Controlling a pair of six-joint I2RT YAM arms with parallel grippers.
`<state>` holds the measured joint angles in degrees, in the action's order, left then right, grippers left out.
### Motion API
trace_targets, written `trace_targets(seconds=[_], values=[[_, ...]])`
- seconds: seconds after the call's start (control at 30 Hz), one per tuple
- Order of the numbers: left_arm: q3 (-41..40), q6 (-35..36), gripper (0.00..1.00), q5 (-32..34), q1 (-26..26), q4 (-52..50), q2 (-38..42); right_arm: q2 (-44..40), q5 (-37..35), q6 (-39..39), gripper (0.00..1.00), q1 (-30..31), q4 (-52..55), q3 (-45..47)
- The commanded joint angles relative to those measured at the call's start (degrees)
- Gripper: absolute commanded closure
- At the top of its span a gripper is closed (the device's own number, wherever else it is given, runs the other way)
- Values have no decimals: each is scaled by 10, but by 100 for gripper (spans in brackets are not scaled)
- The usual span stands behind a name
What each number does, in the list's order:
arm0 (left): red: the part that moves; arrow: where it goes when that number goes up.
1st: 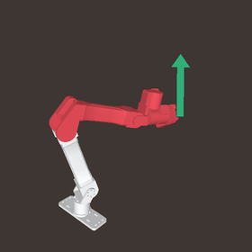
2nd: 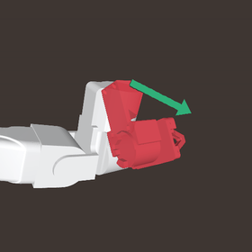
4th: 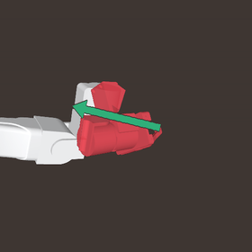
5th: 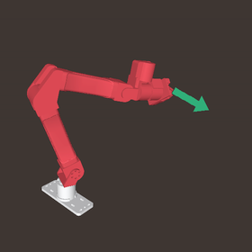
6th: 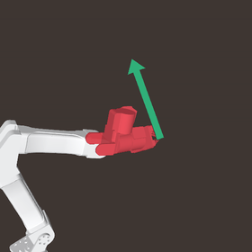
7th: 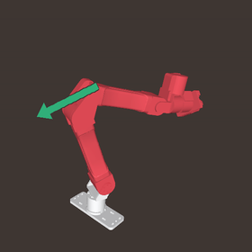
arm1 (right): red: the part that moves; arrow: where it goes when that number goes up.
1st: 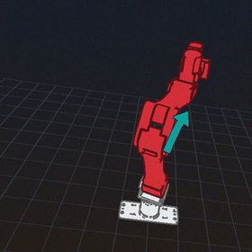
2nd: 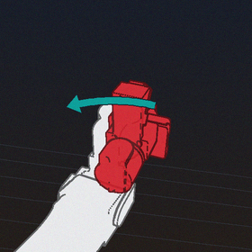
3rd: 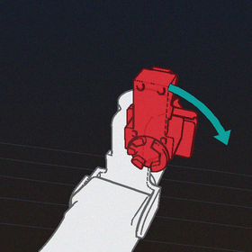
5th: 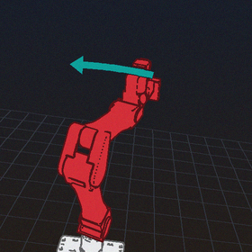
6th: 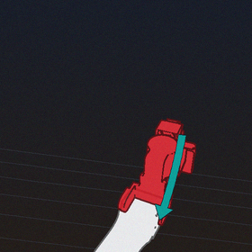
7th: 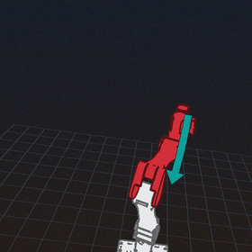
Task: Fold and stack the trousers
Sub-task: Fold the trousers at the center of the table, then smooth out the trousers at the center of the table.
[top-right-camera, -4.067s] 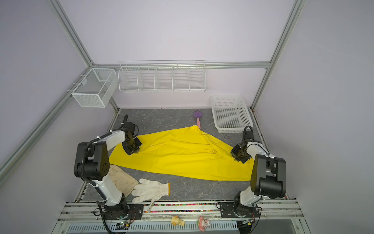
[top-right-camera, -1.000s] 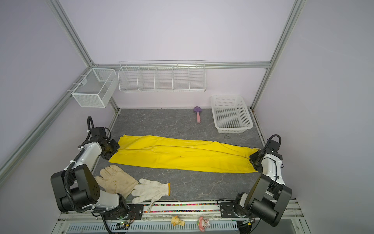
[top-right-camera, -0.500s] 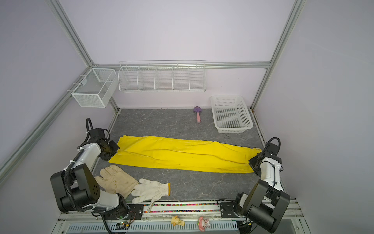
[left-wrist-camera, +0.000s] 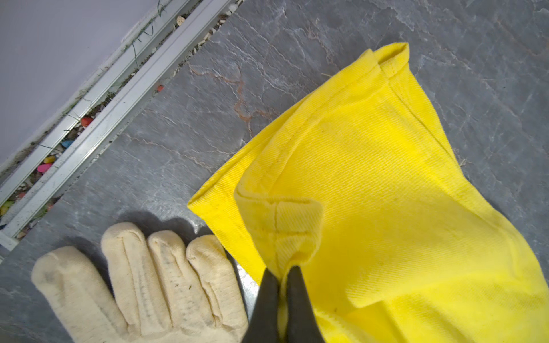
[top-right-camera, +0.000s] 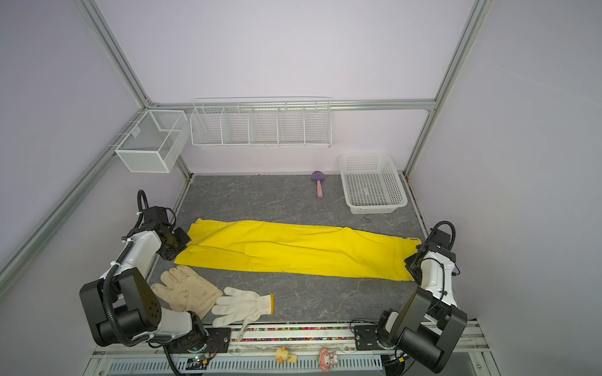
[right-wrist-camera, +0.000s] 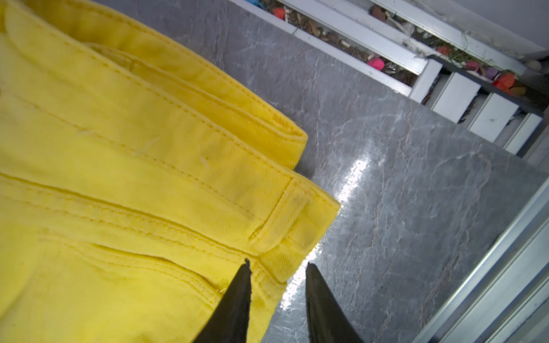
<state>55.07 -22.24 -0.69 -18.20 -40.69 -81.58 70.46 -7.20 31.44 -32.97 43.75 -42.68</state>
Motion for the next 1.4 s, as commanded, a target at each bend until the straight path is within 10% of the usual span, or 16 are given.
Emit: trace_targets(seconds=[0.0, 0.23, 0.63, 1.37], values=[[0, 1, 100, 9, -5, -13, 4, 11, -5, 0, 64, -3, 13, -18], [6, 2, 85, 21, -6, -42, 20, 24, 55, -23, 38, 48, 14, -60], [-8, -13, 40, -61, -6, -128, 124, 94, 116, -57, 24, 159, -44, -65], [-131, -137, 37, -114, 98, 18, 58, 150, 48, -75, 23, 192, -49, -32]])
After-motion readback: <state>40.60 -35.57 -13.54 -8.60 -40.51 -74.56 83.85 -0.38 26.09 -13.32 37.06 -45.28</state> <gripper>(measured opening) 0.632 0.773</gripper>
